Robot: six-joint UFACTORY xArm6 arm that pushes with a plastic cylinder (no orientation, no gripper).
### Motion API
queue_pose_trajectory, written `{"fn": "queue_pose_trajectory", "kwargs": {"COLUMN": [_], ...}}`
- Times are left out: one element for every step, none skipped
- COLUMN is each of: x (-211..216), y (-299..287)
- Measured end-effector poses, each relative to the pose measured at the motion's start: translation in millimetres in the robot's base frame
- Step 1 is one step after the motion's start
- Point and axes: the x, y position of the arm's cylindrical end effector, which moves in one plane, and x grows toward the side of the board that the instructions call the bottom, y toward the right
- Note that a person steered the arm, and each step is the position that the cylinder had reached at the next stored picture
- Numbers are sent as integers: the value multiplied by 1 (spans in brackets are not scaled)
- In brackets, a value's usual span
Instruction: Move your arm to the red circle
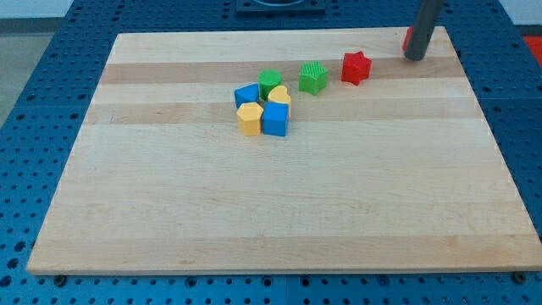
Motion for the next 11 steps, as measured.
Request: {"fn": "queue_pose_trajectory", "kwargs": {"x": [-5,-5,1,42,78,82,81,65,40,35,35], "y": [0,0,0,-17,-44,-93,-128,-128,-128,-119,-99]}}
